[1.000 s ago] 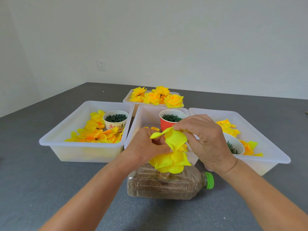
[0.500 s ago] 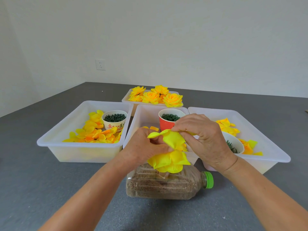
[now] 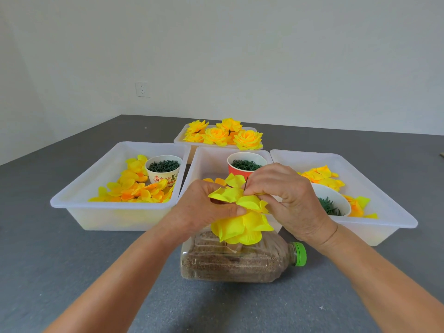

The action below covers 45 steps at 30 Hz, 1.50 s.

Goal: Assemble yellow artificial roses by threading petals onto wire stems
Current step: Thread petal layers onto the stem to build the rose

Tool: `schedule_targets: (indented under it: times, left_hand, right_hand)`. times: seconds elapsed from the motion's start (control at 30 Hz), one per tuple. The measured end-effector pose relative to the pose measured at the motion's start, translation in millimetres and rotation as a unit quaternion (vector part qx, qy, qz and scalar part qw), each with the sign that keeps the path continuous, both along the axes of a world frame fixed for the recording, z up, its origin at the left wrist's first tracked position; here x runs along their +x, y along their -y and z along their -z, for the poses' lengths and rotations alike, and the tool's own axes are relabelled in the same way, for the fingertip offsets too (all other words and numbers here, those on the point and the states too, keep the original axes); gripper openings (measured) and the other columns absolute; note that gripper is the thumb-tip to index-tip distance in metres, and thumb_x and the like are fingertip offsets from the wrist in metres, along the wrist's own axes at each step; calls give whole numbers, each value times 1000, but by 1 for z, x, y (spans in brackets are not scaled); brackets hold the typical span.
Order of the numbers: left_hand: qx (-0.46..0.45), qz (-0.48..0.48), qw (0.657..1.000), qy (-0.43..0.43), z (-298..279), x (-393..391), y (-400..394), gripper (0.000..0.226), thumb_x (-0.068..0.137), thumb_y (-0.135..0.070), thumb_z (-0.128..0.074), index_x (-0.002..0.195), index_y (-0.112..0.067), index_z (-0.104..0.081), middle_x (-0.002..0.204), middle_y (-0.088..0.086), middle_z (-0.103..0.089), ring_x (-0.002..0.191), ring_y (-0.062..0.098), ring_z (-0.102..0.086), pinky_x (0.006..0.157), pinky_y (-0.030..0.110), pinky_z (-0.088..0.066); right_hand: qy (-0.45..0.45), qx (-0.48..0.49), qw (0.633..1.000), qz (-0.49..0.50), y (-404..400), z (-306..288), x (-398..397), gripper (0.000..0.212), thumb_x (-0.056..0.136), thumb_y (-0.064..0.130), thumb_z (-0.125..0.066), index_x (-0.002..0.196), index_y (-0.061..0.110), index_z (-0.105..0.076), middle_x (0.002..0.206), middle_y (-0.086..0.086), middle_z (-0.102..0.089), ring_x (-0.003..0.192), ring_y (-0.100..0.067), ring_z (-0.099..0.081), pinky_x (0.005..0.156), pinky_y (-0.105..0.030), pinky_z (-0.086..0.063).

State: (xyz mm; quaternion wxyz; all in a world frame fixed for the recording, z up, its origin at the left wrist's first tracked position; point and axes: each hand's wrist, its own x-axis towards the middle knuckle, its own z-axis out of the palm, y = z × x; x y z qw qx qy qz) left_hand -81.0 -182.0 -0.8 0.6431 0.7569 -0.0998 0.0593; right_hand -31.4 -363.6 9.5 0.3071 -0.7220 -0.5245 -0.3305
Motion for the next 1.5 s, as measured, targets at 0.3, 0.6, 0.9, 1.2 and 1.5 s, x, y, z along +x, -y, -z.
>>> schedule_targets:
  times: [0.3, 0.6, 0.9, 1.2, 1.5]
  left_hand:
    - [154, -166, 967, 117, 3, -6, -1, 43, 60, -13, -85, 93, -25, -58, 92, -9, -63, 80, 10, -59, 64, 28, -53]
    - [197, -164, 918, 302, 2, -18, 0, 18, 68, 3, -78, 78, -11, -74, 92, 2, -63, 87, 13, -60, 77, 25, -49]
    - [263, -158, 892, 332, 5, -20, -4, 16, 66, 5, -71, 76, -6, -74, 90, 4, -66, 88, 10, -58, 79, 20, -47]
    - [314, -140, 872, 349, 5, -21, -4, 19, 61, 10, -76, 72, -5, -73, 83, 2, -71, 79, 22, -63, 73, 29, -48]
    - [321, -139, 867, 356, 6, -21, -4, 16, 61, 5, -68, 71, -6, -72, 79, 0, -71, 75, 23, -62, 69, 31, -48]
  right_hand:
    - [-1, -17, 1000, -14, -1, 5, 3, 17, 74, -10, -65, 78, 4, -74, 83, -3, -71, 85, -28, -64, 76, -46, -50]
    - [-64, -2, 998, -2, -2, 9, 0, 8, 74, -2, -66, 78, 3, -71, 86, -6, -69, 89, -25, -63, 79, -42, -49]
    - [-54, -4, 998, -13, 0, 10, 2, 11, 77, -1, -64, 80, 4, -74, 87, -4, -71, 91, -25, -64, 82, -42, -51]
    - [-23, -33, 999, 10, 4, 17, 0, 13, 72, -1, -67, 80, 6, -75, 87, -2, -73, 94, -21, -62, 83, -38, -47]
    - [-26, -36, 999, 10, 4, 17, -1, 13, 73, 0, -66, 80, 6, -75, 87, -3, -73, 94, -23, -63, 80, -42, -50]
